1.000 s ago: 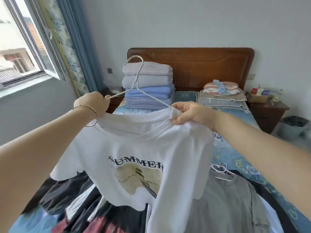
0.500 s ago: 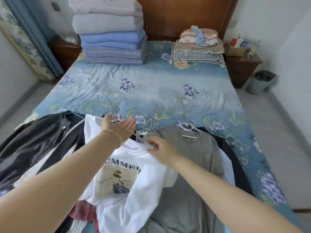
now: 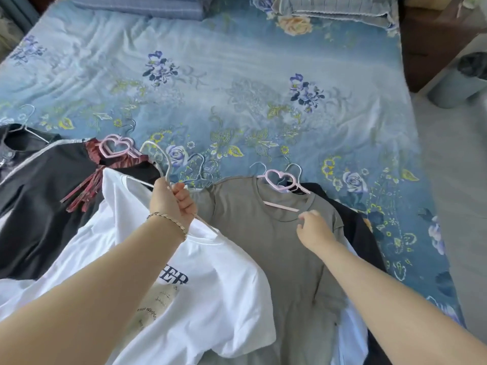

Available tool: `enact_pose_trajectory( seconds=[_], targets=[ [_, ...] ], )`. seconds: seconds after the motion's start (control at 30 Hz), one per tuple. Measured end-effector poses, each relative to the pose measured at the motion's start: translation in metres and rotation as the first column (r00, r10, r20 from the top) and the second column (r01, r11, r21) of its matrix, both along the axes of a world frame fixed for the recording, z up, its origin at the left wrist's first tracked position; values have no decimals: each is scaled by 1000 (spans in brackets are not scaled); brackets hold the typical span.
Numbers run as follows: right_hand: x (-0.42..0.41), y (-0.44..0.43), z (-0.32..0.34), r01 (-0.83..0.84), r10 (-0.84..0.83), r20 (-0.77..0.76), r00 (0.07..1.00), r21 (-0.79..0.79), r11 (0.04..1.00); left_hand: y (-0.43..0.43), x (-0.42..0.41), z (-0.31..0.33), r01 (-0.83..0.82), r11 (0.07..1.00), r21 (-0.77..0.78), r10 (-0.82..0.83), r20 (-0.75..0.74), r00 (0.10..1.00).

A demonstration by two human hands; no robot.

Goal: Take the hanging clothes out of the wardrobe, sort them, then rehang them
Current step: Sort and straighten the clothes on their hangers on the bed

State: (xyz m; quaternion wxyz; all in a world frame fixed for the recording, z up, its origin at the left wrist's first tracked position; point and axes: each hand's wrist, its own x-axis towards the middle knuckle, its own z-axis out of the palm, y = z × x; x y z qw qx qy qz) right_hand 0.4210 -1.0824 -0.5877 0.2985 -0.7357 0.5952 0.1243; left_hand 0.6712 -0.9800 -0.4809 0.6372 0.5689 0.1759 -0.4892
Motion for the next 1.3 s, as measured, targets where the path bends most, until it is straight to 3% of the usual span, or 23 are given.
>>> enact_pose_trajectory(
  seconds=[0.27, 0.43, 0.5, 0.57, 0.63, 0.7, 0.83, 0.9, 1.0, 1.07, 1.17, 1.3],
  targets=[
    [32, -89, -73, -48, 43, -71, 997, -70, 996, -17, 26, -48, -11, 998, 61, 10, 25, 1000],
    [34, -123, -97, 52, -44, -153, 987, 49, 997, -19, 43, -58, -4, 998, 62, 3, 25, 1000],
    [31, -125, -96, 78, -76, -115, 990, 16, 997, -16, 48, -57, -17, 998, 63, 15, 28, 999],
    [28, -116, -88, 59, -57, 29, 998, -82, 995, -12, 52, -55, -26, 996, 82, 23, 38, 999],
    [24, -93, -76, 26, 5, 209, 978, -144, 989, -8, 54, -48, -22, 996, 86, 19, 37, 999],
    [17, -62, -63, -62, 126, 297, 947, -215, 975, -6, 55, -41, -15, 996, 83, 12, 38, 999],
    [2, -1, -47, -514, 635, 239, 735, -415, 751, -3, 58, -34, -7, 993, 116, 2, 37, 999],
    [1, 9, -48, -615, 716, 210, 666, -391, 685, 0, 59, -34, 1, 992, 129, -6, 40, 999],
    [9, 4, -51, -570, 697, 230, 679, -433, 698, 6, 62, -37, 13, 989, 146, -20, 48, 999],
    [15, -1, -49, -500, 617, 220, 756, -415, 760, 8, 63, -38, 25, 990, 139, -31, 46, 998],
    [17, -10, -39, -373, 410, 187, 893, -205, 905, 14, 61, -35, 22, 992, 127, -27, 38, 999],
    [18, -18, -32, -381, 378, 315, 871, -55, 923, 23, 54, -28, 20, 991, 136, -24, 33, 999]
  ],
)
